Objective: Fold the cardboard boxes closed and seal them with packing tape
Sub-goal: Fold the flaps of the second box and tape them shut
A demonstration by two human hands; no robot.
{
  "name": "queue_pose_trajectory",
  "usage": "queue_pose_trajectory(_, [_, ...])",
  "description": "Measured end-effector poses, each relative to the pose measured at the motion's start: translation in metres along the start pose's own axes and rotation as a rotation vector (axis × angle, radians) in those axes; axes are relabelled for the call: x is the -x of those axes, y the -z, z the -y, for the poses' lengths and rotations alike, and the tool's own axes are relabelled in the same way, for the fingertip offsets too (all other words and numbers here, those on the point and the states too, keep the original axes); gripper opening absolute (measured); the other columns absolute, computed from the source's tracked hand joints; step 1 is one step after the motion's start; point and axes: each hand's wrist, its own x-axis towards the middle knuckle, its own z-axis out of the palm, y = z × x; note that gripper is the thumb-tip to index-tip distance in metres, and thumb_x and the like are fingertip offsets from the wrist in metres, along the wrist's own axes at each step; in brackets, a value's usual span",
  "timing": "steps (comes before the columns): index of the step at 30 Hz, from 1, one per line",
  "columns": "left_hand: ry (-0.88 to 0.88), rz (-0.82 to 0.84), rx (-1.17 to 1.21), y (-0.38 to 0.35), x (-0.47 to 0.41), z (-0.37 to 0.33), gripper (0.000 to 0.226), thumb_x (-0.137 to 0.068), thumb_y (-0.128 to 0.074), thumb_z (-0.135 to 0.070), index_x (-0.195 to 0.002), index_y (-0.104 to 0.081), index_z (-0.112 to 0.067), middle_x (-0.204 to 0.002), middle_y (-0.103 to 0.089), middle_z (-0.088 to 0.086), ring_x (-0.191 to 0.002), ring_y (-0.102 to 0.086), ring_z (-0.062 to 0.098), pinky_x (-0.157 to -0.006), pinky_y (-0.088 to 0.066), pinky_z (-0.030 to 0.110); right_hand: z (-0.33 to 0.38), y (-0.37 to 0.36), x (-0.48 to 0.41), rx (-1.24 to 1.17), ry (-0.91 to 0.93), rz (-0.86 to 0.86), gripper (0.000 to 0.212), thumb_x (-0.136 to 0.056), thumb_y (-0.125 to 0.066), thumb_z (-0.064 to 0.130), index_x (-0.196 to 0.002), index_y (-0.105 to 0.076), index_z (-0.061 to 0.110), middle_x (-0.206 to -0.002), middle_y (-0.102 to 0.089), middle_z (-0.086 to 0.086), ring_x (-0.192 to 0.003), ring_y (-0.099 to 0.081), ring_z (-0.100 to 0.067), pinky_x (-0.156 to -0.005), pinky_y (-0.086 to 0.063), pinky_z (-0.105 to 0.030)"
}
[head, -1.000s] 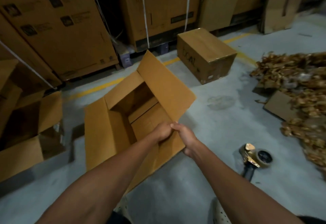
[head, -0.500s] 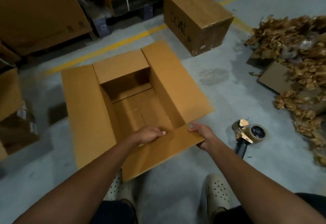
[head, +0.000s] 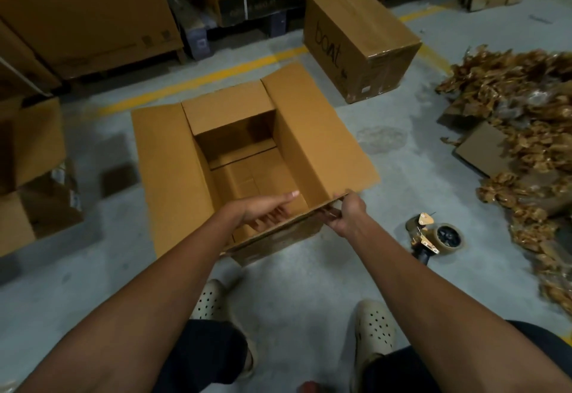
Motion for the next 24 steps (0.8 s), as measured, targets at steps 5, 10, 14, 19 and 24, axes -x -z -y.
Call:
queue_pose_trajectory(5, [-0.078, -0.247, -0.311, 0.007, 0.009, -0.026, 0.051, -0.093, -0.052, -0.061, -0.119, -0.067, -0.019, -0.117, -0.066, 0.001, -0.107, -0.062, 0.021, -0.094, -0.049, 0.038, -0.017, -0.027, 0.006, 0.058, 0.166, -0.056, 0.046, -0.104, -0.031, 0.049, -0.132, -0.044, 0.014, -0.119, -0.059, -0.017, -0.091, -0.063, -0.032, -0.074, -0.058, -0.044])
queue_pose_trajectory(10, [-0.093, -0.725, -0.704, 0.004, -0.006, 0.000, 0.034, -0.096, -0.054, -0.030, -0.128, -0.056, -0.019, -0.124, -0.063, 0.009, -0.112, -0.059, 0.028, -0.100, -0.047, 0.044, -0.047, -0.037, -0.012, 1.051, 0.645, 0.180, 0.039, -0.103, -0.040, 0.042, -0.121, -0.056, 0.012, -0.114, -0.059, -0.006, -0.112, -0.056, -0.026, -0.096, -0.043, -0.035])
queue_pose_trajectory(14, [-0.044, -0.611, -0.764, 0.007, -0.035, 0.053, 0.071, -0.102, -0.045, -0.029, -0.159, -0.004, -0.020, -0.166, 0.002, 0.011, -0.152, -0.003, 0.033, -0.122, -0.008, 0.053, -0.058, -0.028, -0.035, 1.598, 0.854, 0.467, 0.041, -0.104, -0.038, 0.034, -0.128, -0.056, 0.006, -0.133, -0.051, -0.014, -0.125, -0.045, -0.029, -0.108, -0.034, -0.038])
queue_pose_trajectory(19, [0.034, -0.383, -0.685, 0.012, -0.067, 0.092, 0.066, -0.104, -0.037, -0.038, -0.159, -0.003, -0.024, -0.165, 0.014, 0.008, -0.152, 0.010, 0.030, -0.122, -0.008, 0.053, -0.070, -0.022, -0.051, 1.938, 0.721, 0.493, 0.049, -0.105, -0.022, 0.042, -0.145, -0.040, 0.019, -0.160, -0.023, -0.010, -0.149, -0.015, -0.028, -0.120, -0.015, -0.047])
queue_pose_trajectory(24, [0.016, -0.374, -0.668, 0.020, -0.080, 0.105, 0.060, -0.105, -0.032, -0.041, -0.158, -0.012, -0.023, -0.167, 0.000, 0.006, -0.153, 0.000, 0.028, -0.122, -0.011, 0.052, -0.073, -0.046, -0.058, 2.105, 0.682, 0.307, 0.046, -0.098, -0.037, 0.041, -0.137, -0.044, 0.018, -0.148, -0.035, -0.009, -0.135, -0.032, -0.031, -0.108, -0.033, -0.050])
